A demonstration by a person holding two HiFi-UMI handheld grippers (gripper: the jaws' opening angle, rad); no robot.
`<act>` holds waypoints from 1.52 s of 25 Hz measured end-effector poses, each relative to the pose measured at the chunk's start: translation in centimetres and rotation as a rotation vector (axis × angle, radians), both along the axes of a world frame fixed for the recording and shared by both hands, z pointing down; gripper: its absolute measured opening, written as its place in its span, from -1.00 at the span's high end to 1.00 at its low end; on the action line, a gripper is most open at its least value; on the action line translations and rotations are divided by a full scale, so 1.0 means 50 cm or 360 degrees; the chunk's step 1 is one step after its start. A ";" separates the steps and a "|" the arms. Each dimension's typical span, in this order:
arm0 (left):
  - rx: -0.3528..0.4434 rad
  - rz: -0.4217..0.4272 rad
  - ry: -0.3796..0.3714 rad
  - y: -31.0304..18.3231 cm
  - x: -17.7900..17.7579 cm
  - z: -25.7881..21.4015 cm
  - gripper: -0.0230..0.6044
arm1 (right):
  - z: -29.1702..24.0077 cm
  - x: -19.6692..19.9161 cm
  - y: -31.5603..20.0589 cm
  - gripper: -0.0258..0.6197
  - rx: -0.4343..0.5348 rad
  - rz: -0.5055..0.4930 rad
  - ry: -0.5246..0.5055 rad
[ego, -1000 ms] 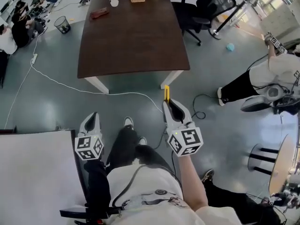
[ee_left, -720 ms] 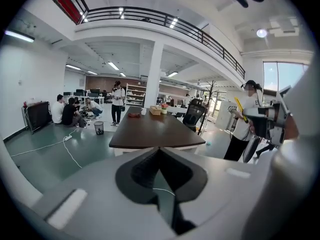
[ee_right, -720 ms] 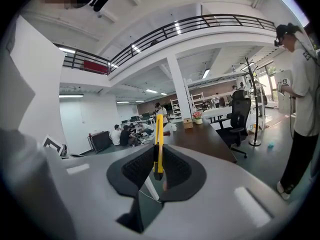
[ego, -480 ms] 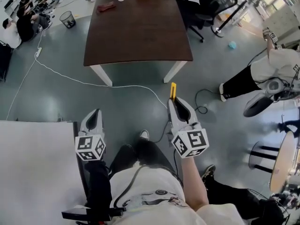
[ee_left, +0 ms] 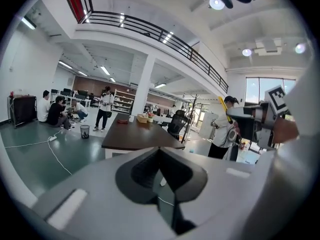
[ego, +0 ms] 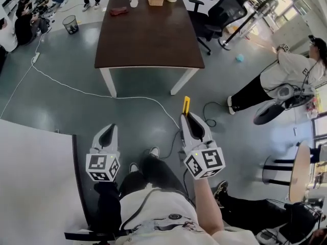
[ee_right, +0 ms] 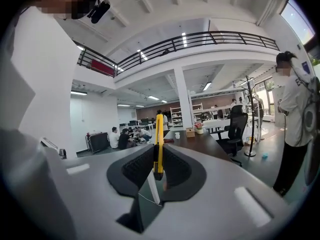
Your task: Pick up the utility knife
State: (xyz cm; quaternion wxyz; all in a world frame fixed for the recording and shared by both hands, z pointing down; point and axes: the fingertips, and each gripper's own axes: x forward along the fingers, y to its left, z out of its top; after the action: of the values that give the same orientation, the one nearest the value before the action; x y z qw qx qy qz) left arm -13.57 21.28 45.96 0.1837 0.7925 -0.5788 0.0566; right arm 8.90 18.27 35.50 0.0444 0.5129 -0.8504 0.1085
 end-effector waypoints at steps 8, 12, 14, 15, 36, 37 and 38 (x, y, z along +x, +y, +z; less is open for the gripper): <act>0.0184 0.0011 -0.0057 0.038 0.033 -0.104 0.93 | -0.032 -0.054 0.059 0.75 0.0104 -0.0048 -0.0015; 0.0317 0.0004 -0.0132 0.042 0.071 -0.186 0.93 | -0.069 -0.045 0.071 0.76 0.0186 -0.0043 -0.0041; 0.0386 0.0000 -0.0159 0.037 0.091 -0.219 0.93 | -0.087 -0.037 0.074 0.76 0.0232 -0.0038 -0.0047; 0.0414 0.0015 -0.0171 0.033 0.105 -0.231 0.93 | -0.094 -0.030 0.075 0.76 0.0252 -0.0028 -0.0050; 0.0618 0.0053 -0.0289 -0.017 0.170 -0.312 0.93 | -0.101 0.032 0.064 0.76 0.0384 0.0033 -0.0025; 0.0616 0.0052 -0.0289 -0.018 0.170 -0.310 0.93 | -0.100 0.032 0.063 0.76 0.0385 0.0031 -0.0024; 0.0615 0.0051 -0.0289 -0.019 0.170 -0.309 0.93 | -0.099 0.032 0.063 0.76 0.0386 0.0029 -0.0023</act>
State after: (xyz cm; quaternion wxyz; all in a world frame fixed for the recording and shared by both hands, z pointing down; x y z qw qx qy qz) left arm -5.10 20.34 30.52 -0.0256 0.8138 -0.5803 0.0188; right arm 10.49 21.41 30.54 -0.0251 0.5215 -0.8528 0.0090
